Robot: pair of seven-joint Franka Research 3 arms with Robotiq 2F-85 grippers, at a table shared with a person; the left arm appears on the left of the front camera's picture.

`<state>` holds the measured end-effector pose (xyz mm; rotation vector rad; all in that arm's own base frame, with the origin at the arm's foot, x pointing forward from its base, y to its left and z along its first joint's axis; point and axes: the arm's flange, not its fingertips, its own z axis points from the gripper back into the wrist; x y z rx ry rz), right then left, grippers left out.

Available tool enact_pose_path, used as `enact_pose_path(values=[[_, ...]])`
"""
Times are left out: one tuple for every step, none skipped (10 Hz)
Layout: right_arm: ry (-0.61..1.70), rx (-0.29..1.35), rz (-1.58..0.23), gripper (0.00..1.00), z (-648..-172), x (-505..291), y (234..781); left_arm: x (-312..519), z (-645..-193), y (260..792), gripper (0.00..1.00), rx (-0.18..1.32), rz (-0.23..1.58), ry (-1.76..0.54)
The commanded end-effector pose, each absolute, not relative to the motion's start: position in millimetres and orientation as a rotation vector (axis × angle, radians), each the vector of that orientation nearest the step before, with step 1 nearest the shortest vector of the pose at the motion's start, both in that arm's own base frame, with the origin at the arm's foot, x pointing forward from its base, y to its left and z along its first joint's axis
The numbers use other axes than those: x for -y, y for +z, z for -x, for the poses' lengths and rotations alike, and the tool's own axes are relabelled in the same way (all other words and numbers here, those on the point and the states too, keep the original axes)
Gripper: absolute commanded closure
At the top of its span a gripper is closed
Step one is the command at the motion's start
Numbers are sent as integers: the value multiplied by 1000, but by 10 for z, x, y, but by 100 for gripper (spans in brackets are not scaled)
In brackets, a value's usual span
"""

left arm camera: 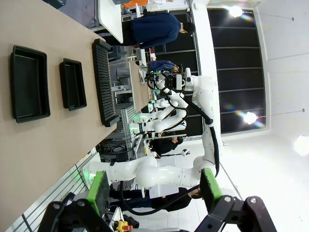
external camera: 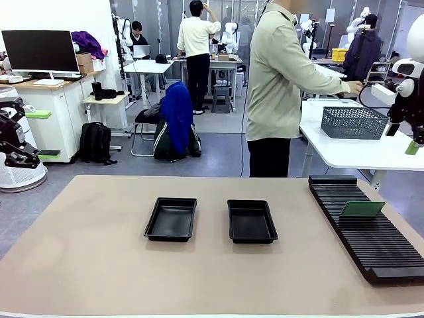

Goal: Inspect and transfer BCBs to ESD trays.
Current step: Pick up the Blank PCB from the PCB Rack and place it in the left ESD tray.

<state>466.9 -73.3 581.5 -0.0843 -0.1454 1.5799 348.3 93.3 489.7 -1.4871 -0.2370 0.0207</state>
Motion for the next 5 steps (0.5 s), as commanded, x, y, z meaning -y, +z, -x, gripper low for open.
enact_pose_path(values=[[1580,145,84,0,-4669,733,5815,-938,-3476,4897,0,239,1488,22],[1594,150,89,0,-4718,741,5732,-938,-3476,4897,0,239,1488,22],[1602,155,91,0,-4756,737,5642,-938,-3476,4897,0,239,1488,22],[1608,162,87,0,-4779,741,5559,-938,-3476,4897,0,239,1488,22],[1609,162,85,0,-4800,741,5462,-938,-3476,4897,0,239,1488,22]])
